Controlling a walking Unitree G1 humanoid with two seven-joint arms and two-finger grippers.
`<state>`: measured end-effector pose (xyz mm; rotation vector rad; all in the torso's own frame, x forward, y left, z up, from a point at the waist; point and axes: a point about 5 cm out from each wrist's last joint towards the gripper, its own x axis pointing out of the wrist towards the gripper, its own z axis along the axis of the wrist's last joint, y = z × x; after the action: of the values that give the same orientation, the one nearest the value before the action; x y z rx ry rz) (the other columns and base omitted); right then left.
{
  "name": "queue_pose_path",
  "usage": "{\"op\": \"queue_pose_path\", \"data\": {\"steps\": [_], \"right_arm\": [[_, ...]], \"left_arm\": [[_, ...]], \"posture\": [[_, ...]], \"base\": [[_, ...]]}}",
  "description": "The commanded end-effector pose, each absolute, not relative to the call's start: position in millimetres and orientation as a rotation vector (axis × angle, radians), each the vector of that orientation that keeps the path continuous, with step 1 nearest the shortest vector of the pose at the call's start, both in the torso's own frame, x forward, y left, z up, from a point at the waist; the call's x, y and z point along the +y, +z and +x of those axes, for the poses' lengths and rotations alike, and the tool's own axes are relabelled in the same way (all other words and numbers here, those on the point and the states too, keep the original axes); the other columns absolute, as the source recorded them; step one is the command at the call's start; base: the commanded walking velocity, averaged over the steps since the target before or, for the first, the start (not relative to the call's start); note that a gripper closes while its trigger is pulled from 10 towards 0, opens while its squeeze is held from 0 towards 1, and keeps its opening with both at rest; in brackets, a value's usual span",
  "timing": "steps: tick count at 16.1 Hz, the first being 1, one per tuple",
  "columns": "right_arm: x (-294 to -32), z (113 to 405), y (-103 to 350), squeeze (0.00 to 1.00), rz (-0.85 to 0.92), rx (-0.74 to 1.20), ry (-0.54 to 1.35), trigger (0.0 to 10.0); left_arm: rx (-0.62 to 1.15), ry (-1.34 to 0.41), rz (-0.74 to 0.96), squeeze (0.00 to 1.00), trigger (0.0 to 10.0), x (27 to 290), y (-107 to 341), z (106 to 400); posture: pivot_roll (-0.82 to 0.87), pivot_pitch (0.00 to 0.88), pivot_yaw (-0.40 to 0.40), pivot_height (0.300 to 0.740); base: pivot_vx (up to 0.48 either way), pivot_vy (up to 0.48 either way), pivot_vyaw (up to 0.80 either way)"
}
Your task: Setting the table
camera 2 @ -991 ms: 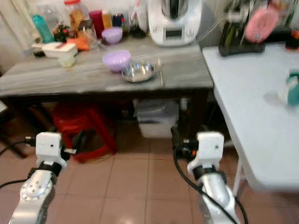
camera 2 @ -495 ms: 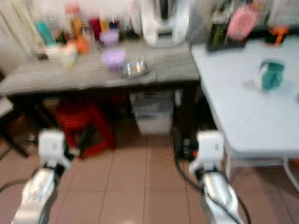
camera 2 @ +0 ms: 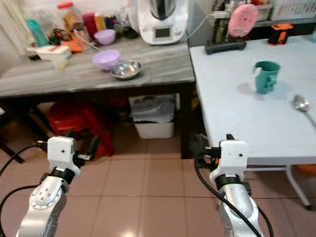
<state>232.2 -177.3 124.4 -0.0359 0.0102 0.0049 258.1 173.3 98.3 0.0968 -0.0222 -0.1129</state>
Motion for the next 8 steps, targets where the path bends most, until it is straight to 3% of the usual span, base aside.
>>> {"op": "queue_pose_path", "data": {"steps": [1, 8], "right_arm": [[-169.8, 234.3, 122.9, 0.00, -0.037, 0.022, 0.021, 10.0], [-163.7, 234.2, 128.8, 0.00, 0.013, -0.016, 0.047, 10.0]], "left_arm": [[-0.009, -0.097, 0.108, 0.00, 10.0, 180.9, 97.4, 256.4], [-0.030, -0.132, 0.107, 0.00, 10.0, 174.8, 104.2, 259.7]], "posture": [[-0.07, 0.033, 0.124, 0.740], [-0.07, 0.034, 0.131, 0.740]], "base": [[0.000, -0.398, 0.00], [0.000, -0.405, 0.00]]}}
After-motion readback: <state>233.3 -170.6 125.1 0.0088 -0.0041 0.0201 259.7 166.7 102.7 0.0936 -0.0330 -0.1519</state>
